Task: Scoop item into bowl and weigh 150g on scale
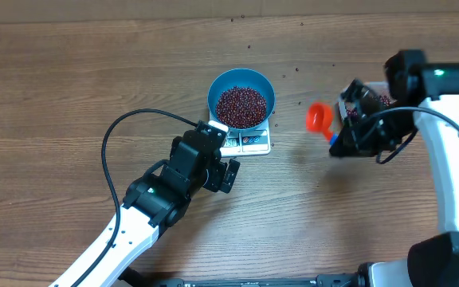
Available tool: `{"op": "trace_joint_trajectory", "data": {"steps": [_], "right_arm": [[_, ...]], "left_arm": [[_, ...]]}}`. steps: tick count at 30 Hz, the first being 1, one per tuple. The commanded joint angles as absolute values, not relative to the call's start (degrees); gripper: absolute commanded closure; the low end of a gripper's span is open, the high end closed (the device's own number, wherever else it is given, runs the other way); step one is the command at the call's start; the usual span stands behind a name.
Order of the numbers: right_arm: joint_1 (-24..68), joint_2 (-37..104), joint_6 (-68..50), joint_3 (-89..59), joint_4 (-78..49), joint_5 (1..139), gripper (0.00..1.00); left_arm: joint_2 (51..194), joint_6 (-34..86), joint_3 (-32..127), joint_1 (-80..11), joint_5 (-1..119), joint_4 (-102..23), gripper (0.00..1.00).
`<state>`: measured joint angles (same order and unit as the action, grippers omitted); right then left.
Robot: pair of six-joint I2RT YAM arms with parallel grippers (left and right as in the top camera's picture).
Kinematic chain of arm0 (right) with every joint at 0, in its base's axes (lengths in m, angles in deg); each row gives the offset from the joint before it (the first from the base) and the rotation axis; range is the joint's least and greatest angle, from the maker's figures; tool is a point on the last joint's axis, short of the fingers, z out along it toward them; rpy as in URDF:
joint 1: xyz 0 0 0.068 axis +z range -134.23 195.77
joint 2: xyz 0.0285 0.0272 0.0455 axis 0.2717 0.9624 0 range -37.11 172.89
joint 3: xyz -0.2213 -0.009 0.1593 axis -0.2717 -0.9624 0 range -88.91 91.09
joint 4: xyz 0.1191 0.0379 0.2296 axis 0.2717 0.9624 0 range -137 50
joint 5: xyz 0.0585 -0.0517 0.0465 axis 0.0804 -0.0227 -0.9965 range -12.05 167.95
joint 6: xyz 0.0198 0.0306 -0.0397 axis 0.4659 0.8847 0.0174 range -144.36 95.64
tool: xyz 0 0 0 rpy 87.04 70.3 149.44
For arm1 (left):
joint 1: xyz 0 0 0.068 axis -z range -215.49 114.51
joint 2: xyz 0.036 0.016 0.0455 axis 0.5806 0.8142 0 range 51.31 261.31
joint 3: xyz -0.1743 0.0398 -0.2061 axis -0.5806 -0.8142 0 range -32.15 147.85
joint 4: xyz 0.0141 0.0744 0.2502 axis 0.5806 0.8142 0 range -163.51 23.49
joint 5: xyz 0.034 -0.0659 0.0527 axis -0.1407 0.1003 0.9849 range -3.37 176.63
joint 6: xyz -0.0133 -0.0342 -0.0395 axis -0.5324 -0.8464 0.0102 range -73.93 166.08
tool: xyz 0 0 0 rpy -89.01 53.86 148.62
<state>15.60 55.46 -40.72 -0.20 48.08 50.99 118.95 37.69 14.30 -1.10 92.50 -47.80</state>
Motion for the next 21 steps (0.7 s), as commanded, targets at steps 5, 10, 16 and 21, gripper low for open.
{"op": "trace_joint_trajectory", "data": {"steps": [5, 10, 16, 21], "right_arm": [[22.33, 55.20, -41.38, -7.09, 45.29, 49.14, 0.96], [26.51, 55.20, -41.40, -9.93, 42.58, 49.40, 0.96], [31.08, 55.42, -39.76, -12.47, 35.28, 49.14, 0.96], [35.03, 55.94, -39.17, -12.79, 31.21, 49.16, 0.96]], "left_arm": [[119.19, 38.37, 14.61, -1.45, 93.18, -47.82, 0.00], [119.17, 38.39, 14.61, -1.45, 93.18, -47.82, 0.00], [119.19, 38.37, 14.61, -1.45, 93.18, -47.82, 0.00], [119.19, 38.37, 14.61, -1.45, 93.18, -47.82, 0.00]]}}
